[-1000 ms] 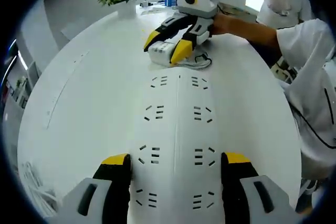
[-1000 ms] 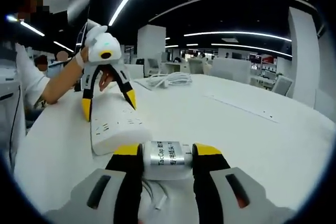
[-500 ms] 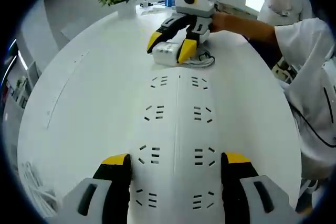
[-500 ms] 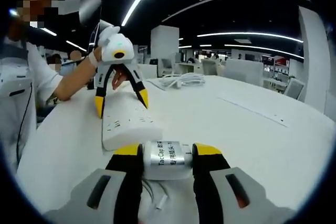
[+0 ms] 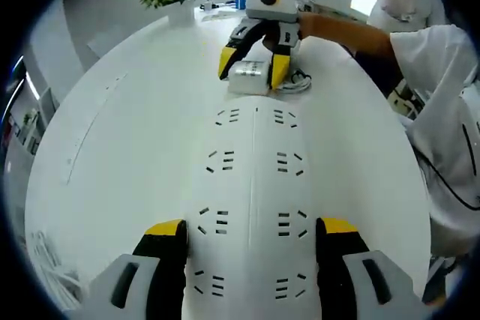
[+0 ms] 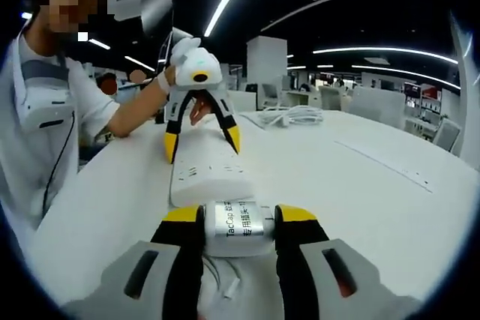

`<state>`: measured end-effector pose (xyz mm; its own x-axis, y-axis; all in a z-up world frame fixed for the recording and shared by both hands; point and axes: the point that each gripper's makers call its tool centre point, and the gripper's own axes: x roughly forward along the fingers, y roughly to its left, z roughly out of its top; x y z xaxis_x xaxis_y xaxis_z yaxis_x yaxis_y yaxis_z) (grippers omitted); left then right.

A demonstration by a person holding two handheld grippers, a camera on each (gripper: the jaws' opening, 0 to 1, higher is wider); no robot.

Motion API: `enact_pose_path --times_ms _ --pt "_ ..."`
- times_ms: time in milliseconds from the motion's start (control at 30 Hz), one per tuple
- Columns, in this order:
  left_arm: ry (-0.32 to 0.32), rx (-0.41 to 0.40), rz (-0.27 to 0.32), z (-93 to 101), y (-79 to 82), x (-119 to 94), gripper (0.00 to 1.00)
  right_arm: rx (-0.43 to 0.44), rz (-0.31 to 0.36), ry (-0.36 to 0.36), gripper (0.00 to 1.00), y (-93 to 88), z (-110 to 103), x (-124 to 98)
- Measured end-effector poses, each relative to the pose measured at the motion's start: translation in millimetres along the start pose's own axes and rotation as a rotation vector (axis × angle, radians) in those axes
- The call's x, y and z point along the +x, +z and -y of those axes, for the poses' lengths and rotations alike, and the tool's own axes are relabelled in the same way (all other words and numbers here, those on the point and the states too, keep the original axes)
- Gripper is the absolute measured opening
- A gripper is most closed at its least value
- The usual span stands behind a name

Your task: Straighten the power strip on the desk, plug the charger into it

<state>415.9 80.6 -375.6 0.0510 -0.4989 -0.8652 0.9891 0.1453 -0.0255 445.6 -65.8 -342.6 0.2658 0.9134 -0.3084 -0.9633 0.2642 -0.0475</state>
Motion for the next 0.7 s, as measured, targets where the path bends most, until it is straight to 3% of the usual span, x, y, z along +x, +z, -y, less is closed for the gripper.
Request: enact_pose_path --times_ms 233,367,533,700 --pt "0.0 0.0 0.0 -1.6 -0.4 -0.7 0.71 0.008 0.005 -0.007 0.37 0.9 0.6 0.5" --pt "0.0 -0.001 0.0 -2.0 -0.4 -0.8 0.71 0.066 0.023 -0.048 0.39 11.3 2.5 -2.0" --pt "0.0 0.0 0.0 -2.1 -0.3 -0.6 0.71 0.083 0.12 -0.22 0.4 46.2 6.2 -16.9" --pt "0.0 0.0 -0.001 -1.0 0.1 0.1 0.71 0.095 0.161 -0.553 0.52 64.2 8.5 -28.2"
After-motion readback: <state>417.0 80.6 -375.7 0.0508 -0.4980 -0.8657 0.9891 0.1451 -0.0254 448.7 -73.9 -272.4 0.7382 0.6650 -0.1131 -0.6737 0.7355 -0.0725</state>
